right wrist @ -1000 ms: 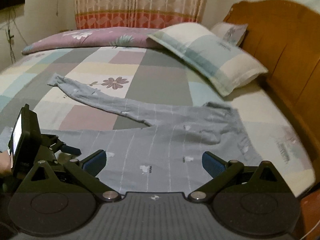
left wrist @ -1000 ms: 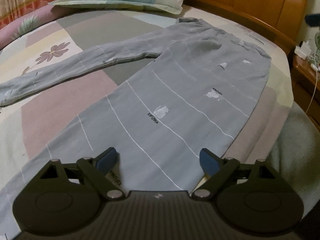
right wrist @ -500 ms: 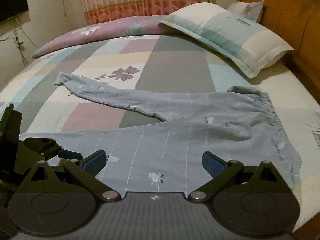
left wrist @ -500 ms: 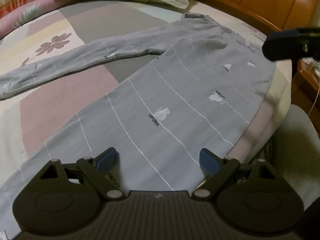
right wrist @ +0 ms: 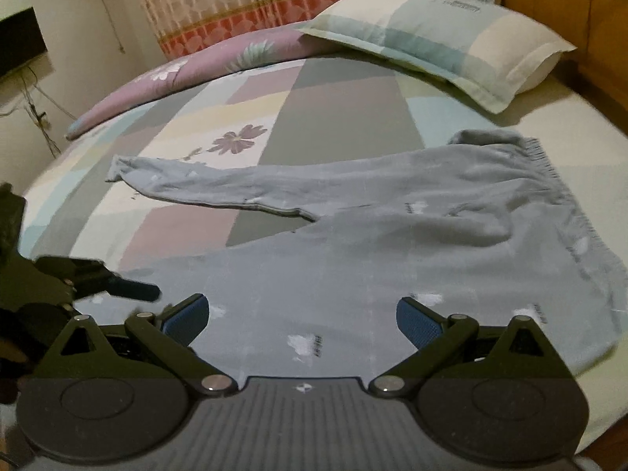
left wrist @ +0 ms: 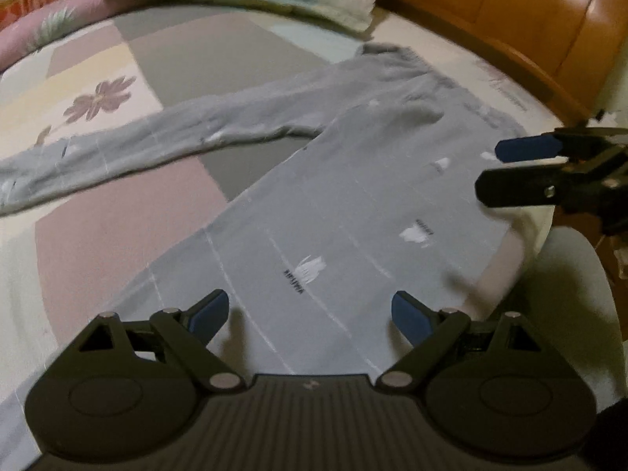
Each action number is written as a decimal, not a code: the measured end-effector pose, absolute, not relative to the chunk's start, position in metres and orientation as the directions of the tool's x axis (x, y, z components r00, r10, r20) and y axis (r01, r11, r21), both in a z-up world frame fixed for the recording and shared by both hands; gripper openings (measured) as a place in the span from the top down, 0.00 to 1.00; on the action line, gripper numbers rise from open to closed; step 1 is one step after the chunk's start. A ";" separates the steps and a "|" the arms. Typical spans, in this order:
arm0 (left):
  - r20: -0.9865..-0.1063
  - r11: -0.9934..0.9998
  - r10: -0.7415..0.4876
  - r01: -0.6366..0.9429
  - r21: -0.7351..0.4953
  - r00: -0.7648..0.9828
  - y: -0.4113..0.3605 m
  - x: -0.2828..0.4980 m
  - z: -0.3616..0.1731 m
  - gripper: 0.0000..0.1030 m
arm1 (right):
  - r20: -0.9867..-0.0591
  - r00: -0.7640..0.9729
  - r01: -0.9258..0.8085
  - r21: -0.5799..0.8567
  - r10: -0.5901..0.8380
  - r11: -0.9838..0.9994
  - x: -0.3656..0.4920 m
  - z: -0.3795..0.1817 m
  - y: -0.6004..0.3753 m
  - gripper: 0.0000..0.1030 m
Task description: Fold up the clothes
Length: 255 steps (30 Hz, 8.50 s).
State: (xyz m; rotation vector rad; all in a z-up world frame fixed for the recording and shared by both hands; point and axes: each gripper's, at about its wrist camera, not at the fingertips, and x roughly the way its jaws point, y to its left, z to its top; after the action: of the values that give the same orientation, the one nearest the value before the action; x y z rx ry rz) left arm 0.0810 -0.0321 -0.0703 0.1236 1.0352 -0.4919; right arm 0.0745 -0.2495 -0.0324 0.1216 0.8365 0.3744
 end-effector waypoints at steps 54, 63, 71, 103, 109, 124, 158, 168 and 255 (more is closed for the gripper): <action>-0.548 0.723 -0.656 0.222 -0.655 0.519 -0.055 0.352 -0.088 0.05 | -0.492 0.662 -0.391 0.418 0.566 0.820 0.126 -0.121 -0.278 0.00; -0.623 0.775 -0.613 0.213 -0.596 0.487 -0.072 0.385 -0.099 0.05 | -0.513 0.662 -0.383 0.395 0.546 0.835 0.123 -0.117 -0.275 0.00; -0.719 0.815 -0.573 0.368 -0.447 0.395 -0.070 0.328 -0.083 0.05 | -0.532 0.660 -0.312 0.449 0.531 0.837 0.128 -0.094 -0.301 0.00; -0.830 0.734 -0.428 0.673 -0.089 0.357 -0.089 0.133 -0.095 0.03 | -0.799 0.567 -0.676 -0.313 0.199 0.667 0.353 -0.081 -0.324 0.41; -0.822 0.740 -0.440 0.664 -0.104 0.361 -0.086 0.133 -0.096 0.03 | -0.856 0.448 -0.745 -0.196 0.259 0.637 0.357 -0.081 -0.322 0.96; -0.796 0.761 -0.455 0.638 -0.115 0.399 -0.081 0.130 -0.078 0.03 | -0.717 0.691 -0.340 -0.214 0.089 0.916 0.422 -0.073 -0.349 0.96; -0.815 0.769 -0.358 0.639 0.020 0.456 -0.078 0.111 -0.073 0.03 | -0.723 0.682 -0.199 -0.043 0.107 0.979 0.300 -0.041 -0.399 0.30; -0.820 0.715 -0.247 0.669 0.206 0.516 -0.077 0.066 -0.085 0.03 | -0.825 0.544 -0.258 0.009 0.153 0.966 0.185 -0.084 -0.366 0.14; -0.579 0.801 -0.234 -0.182 -0.570 0.781 0.310 0.225 -0.108 0.03 | -0.787 0.551 -0.425 0.021 0.277 0.905 0.097 -0.095 -0.135 0.00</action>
State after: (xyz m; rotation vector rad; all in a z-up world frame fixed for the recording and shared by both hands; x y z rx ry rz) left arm 0.2248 0.3097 -0.1078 -0.6544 0.6863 -0.0302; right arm 0.0974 -0.1354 -0.0951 -0.1798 0.8958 0.4180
